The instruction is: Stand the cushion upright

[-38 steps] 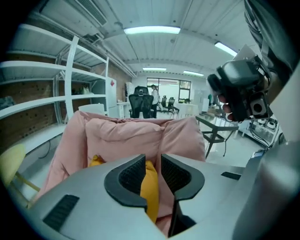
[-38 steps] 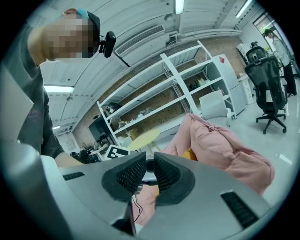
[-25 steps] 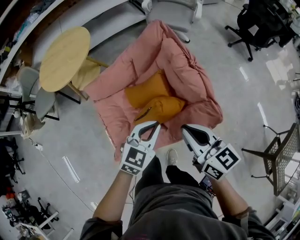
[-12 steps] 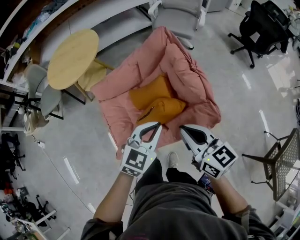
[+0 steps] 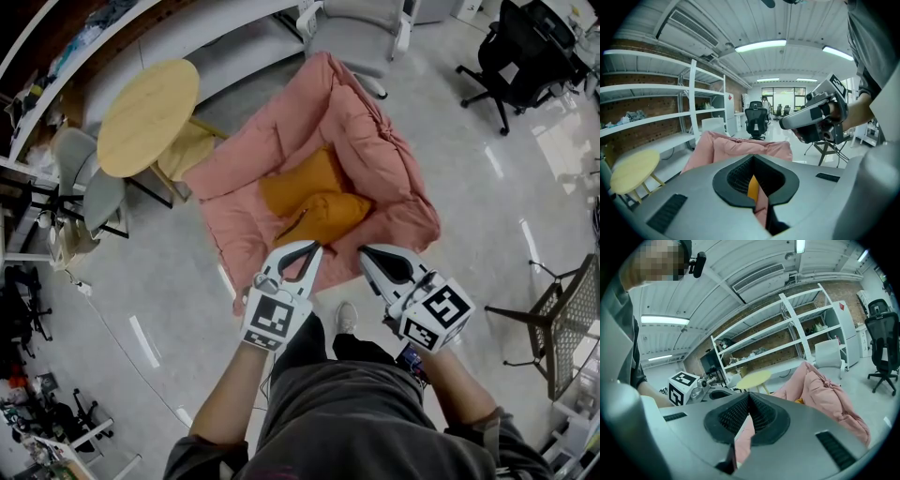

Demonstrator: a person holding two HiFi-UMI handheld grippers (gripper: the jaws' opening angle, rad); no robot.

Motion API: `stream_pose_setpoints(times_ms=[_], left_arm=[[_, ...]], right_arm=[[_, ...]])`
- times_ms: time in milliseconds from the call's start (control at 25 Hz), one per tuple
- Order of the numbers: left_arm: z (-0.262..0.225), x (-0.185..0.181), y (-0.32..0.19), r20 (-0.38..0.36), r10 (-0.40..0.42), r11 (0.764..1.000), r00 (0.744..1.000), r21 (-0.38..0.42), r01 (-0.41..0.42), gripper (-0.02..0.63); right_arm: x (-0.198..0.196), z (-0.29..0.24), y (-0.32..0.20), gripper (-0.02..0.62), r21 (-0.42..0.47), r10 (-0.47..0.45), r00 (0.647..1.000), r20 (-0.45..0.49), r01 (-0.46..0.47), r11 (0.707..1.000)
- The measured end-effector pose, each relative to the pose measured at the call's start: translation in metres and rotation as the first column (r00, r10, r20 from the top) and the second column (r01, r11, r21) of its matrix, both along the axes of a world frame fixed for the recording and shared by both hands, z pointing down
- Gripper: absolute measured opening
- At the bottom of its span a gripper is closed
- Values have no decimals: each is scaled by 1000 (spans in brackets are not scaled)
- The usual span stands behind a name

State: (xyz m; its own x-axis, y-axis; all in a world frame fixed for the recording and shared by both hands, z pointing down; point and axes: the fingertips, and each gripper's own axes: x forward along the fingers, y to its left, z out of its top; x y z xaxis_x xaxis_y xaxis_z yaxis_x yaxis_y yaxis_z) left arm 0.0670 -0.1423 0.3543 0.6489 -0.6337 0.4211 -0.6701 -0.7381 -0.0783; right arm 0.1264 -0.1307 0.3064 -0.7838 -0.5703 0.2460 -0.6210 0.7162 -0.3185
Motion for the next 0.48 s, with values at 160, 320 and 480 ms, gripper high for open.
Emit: stream_pose_setpoints(times_ms=[160,320,480], left_arm=[[1,-2,1,4,-4,1000,1000,-1,4,11],[0,-6,3,8,-12,1000,1000,-1,12,11],[-1,-6,1,8,-15,1000,1000,-1,15,11]], right_arm=[[0,1,1,15,0,1,1000,3,-1,1000],[-2,-1,1,15,6,-4,1000,5,4,1000],[-2,-4,0,15,11,-7,1000,7,7,1000]])
